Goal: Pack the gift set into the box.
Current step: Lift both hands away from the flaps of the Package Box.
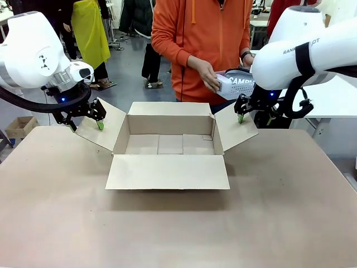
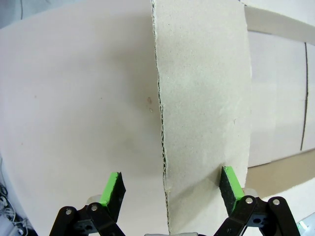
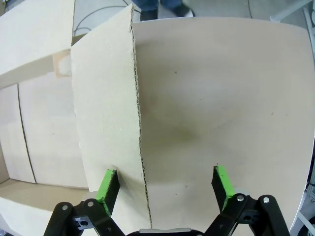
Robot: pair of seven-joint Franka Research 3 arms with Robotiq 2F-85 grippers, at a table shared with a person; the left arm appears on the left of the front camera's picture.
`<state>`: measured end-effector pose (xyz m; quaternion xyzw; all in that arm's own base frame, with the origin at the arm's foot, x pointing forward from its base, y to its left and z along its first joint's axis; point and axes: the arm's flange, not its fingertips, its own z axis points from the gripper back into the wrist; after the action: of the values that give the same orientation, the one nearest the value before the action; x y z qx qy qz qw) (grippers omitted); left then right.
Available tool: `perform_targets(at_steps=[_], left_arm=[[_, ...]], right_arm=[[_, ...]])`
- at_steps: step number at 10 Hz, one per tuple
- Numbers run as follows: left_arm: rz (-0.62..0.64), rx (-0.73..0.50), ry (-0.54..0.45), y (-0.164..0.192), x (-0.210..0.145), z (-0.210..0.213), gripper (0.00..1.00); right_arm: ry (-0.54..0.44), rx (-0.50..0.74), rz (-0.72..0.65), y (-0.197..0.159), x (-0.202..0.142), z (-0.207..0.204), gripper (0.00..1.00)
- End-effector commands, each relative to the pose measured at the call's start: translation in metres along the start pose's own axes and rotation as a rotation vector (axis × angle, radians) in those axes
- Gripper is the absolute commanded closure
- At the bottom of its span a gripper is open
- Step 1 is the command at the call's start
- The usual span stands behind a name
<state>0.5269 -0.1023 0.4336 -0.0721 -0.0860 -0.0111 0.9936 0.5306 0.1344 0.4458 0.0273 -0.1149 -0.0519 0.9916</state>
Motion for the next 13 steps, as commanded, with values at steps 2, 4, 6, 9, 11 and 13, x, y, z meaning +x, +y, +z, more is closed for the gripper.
perform_targets(at_steps=[2, 4, 6, 9, 11, 13], left_arm=[[0.012, 0.013, 0.002, -0.0007, -0.0006, 0.0014, 0.0], [0.012, 0.013, 0.002, -0.0007, -0.0006, 0.0014, 0.0], [0.012, 0.013, 0.002, -0.0007, -0.0006, 0.0014, 0.0], [0.012, 0.013, 0.002, -0.0007, -0.0006, 0.0014, 0.0], [0.012, 0.013, 0.002, -0.0007, -0.0006, 0.0014, 0.0], [0.012, 0.013, 0.002, -0.0007, -0.0006, 0.0014, 0.0]], right_arm=[[-0.009, -0.027, -0.021, 0.0032, 0.0023, 0.0014, 0.0], [-0.009, -0.027, -0.021, 0.0032, 0.0023, 0.0014, 0.0], [-0.009, -0.027, -0.021, 0.0032, 0.0023, 0.0014, 0.0], [-0.009, -0.027, -0.021, 0.0032, 0.0023, 0.0014, 0.0], [-0.009, -0.027, -0.021, 0.0032, 0.0023, 0.0014, 0.0], [-0.009, -0.027, -0.021, 0.0032, 0.0023, 0.0014, 0.0]])
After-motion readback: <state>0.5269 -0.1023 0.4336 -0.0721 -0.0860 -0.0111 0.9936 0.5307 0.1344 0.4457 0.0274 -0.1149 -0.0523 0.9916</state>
